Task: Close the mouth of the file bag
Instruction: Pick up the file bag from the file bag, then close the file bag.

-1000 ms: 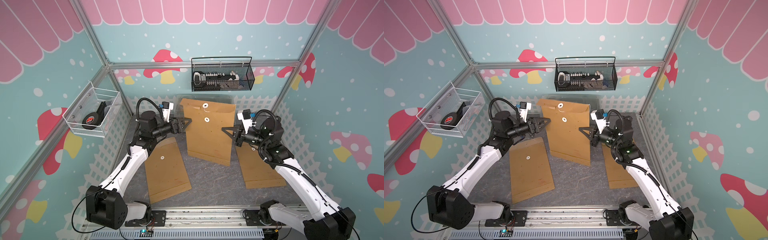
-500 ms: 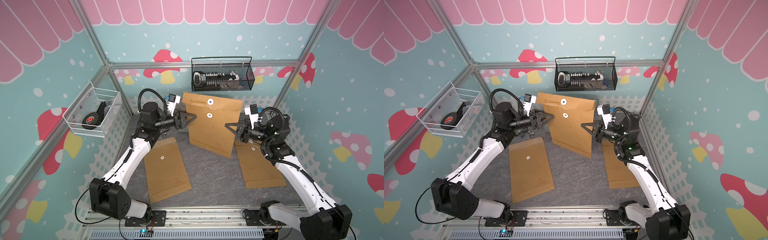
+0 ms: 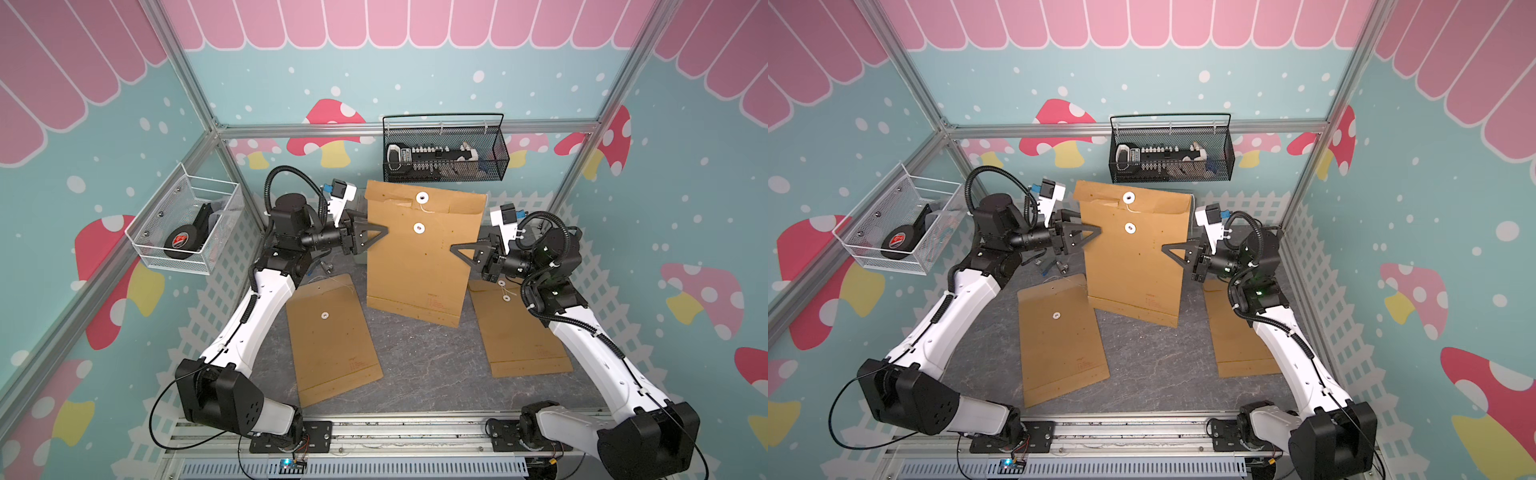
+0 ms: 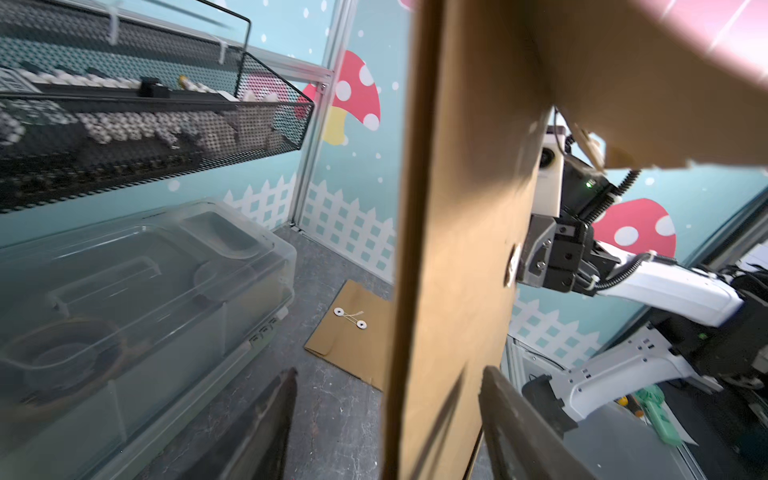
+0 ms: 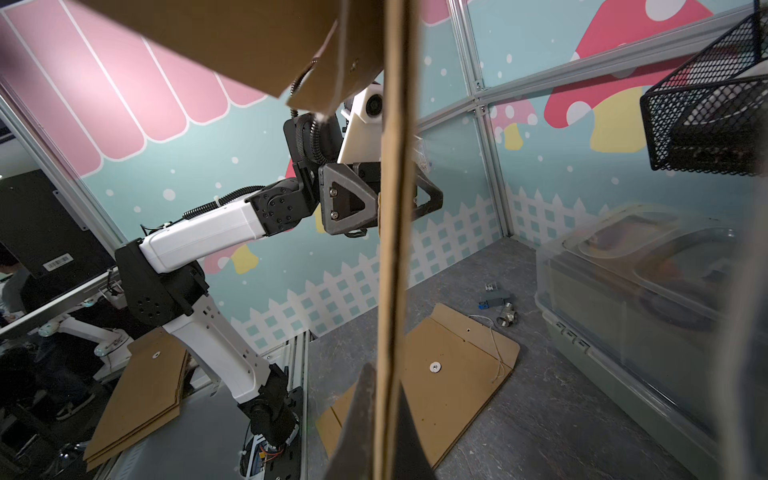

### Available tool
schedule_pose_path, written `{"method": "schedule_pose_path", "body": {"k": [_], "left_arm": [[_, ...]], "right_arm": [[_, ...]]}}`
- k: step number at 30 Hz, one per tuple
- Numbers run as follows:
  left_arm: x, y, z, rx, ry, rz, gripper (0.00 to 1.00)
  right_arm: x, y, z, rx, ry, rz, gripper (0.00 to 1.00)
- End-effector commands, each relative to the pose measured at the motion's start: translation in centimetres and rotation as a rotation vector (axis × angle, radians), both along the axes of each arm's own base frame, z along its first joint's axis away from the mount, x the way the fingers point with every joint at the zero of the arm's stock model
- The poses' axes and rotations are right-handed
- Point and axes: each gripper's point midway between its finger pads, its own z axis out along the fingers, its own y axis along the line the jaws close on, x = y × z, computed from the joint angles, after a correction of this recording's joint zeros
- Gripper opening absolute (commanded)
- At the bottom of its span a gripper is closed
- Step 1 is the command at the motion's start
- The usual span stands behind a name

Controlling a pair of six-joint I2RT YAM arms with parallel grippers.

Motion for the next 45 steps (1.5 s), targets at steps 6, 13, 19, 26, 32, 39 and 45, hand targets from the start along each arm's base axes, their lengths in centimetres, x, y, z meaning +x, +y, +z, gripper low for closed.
{"method": "schedule_pose_path", "body": {"k": [6,13,19,26,32,39,45], "left_arm": [[-2.0,-2.3,1.6,-0.017,-0.060,-0.129,0.54],[-1.8,-1.9,1.6,-0.020,-0.055,-0.109,0.07],[-1.1,-1.0,3.0,-0.016,-0.087,-0.058,0.00],[-0.7,0.5,3.6,0.028,-0.119,0.028,0.00],[-1.2,0.2,3.8,0.033,-0.119,0.011,0.00],[-2.0,-1.0,3.9,0.045,-0.123,-0.020,0.00],[-3.1,-2.4,4.2,0.046,-0.124,-0.061,0.00]], "right_arm": [[0.4,-0.1,0.6,0.015,-0.006,0.008,0.00],[1.8,-0.6,-0.4,-0.010,0.025,-0.060,0.00],[3.1,-1.4,-2.2,-0.039,0.068,-0.169,0.25],[4.1,-5.7,-4.5,-0.054,0.098,-0.440,0.41],[6.0,-9.4,-4.6,-0.138,0.031,-0.710,0.41],[8.0,-9.7,-3.6,-0.197,-0.050,-0.820,0.48],[9.5,-8.3,-3.1,-0.218,-0.114,-0.839,0.55]]}}
